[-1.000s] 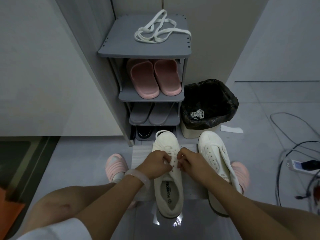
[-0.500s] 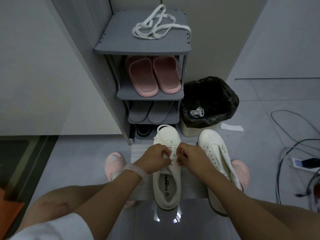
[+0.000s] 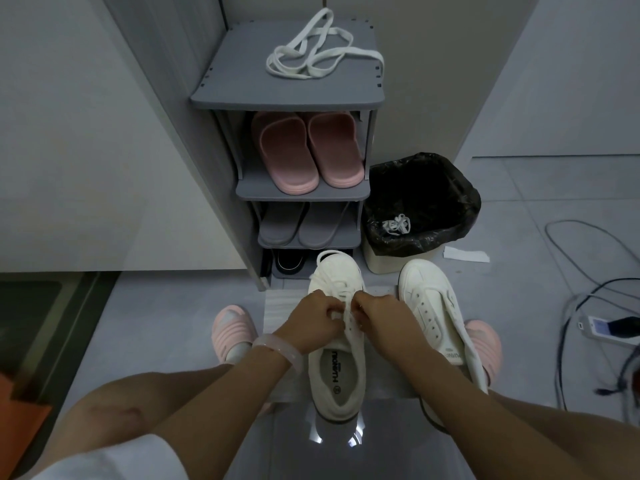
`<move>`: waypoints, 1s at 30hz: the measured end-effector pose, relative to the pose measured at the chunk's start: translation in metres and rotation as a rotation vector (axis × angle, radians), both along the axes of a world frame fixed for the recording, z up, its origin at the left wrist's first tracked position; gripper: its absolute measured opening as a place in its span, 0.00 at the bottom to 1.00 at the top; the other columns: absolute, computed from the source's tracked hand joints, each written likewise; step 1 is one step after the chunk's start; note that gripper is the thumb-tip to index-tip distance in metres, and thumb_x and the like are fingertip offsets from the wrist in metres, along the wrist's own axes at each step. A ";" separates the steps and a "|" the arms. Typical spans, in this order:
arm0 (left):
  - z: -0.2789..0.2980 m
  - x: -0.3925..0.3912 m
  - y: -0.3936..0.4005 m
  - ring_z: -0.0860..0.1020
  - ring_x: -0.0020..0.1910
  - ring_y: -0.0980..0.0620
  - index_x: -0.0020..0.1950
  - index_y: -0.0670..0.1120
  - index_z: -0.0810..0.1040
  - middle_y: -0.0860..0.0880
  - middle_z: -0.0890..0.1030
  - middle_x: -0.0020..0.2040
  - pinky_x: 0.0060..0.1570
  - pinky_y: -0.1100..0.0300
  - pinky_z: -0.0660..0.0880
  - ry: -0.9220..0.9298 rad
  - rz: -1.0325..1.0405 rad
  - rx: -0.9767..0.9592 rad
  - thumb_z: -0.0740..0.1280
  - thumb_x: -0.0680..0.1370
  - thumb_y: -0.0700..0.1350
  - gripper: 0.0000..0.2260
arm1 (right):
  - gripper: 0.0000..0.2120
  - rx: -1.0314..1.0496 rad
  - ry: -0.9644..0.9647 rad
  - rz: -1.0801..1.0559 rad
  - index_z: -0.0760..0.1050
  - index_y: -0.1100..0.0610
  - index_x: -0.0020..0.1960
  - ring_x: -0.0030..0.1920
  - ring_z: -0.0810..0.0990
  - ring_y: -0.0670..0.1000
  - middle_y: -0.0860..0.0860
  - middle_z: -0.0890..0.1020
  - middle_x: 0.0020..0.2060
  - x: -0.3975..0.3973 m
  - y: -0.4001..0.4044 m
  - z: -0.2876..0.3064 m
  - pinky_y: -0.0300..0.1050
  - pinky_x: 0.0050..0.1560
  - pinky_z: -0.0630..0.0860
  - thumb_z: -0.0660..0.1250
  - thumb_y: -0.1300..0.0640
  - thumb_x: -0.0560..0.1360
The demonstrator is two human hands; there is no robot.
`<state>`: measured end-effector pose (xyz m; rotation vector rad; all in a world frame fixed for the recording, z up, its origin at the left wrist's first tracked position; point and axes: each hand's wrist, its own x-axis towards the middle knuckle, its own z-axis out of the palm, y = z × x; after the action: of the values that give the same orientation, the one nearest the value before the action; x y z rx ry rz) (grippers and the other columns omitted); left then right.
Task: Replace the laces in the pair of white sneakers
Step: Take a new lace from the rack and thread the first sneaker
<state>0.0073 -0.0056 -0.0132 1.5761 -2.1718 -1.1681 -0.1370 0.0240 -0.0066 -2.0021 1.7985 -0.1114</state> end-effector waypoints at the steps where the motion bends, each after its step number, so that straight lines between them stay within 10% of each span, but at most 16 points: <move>1: 0.000 -0.001 0.002 0.68 0.38 0.57 0.56 0.45 0.81 0.52 0.70 0.38 0.35 0.76 0.63 -0.011 -0.007 -0.009 0.66 0.75 0.40 0.11 | 0.06 0.004 -0.020 -0.036 0.68 0.57 0.54 0.44 0.79 0.57 0.56 0.80 0.43 0.001 0.001 -0.001 0.47 0.40 0.72 0.57 0.57 0.79; 18: -0.002 -0.011 0.004 0.73 0.50 0.48 0.49 0.38 0.81 0.43 0.75 0.48 0.38 0.71 0.61 0.027 0.248 0.113 0.62 0.76 0.35 0.08 | 0.16 0.055 -0.326 -0.120 0.74 0.54 0.63 0.63 0.70 0.53 0.53 0.70 0.62 0.007 0.002 -0.006 0.44 0.64 0.66 0.64 0.53 0.75; 25: 0.051 0.015 -0.030 0.79 0.30 0.51 0.38 0.42 0.68 0.46 0.75 0.32 0.34 0.59 0.78 1.183 1.015 0.480 0.52 0.80 0.37 0.12 | 0.17 0.130 -0.312 -0.196 0.74 0.51 0.61 0.64 0.67 0.53 0.51 0.69 0.63 0.010 0.001 -0.007 0.48 0.66 0.67 0.65 0.53 0.72; 30: 0.042 0.006 -0.017 0.69 0.28 0.55 0.42 0.46 0.69 0.48 0.72 0.34 0.27 0.65 0.66 0.196 0.419 0.123 0.57 0.79 0.42 0.06 | 0.17 0.153 -0.361 -0.210 0.73 0.50 0.62 0.67 0.64 0.54 0.52 0.66 0.65 0.008 0.003 -0.007 0.48 0.67 0.65 0.66 0.53 0.73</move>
<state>0.0137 -0.0223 0.0286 1.7692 -1.5747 -1.2686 -0.1285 0.0270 -0.0134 -1.5676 1.7180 -0.3641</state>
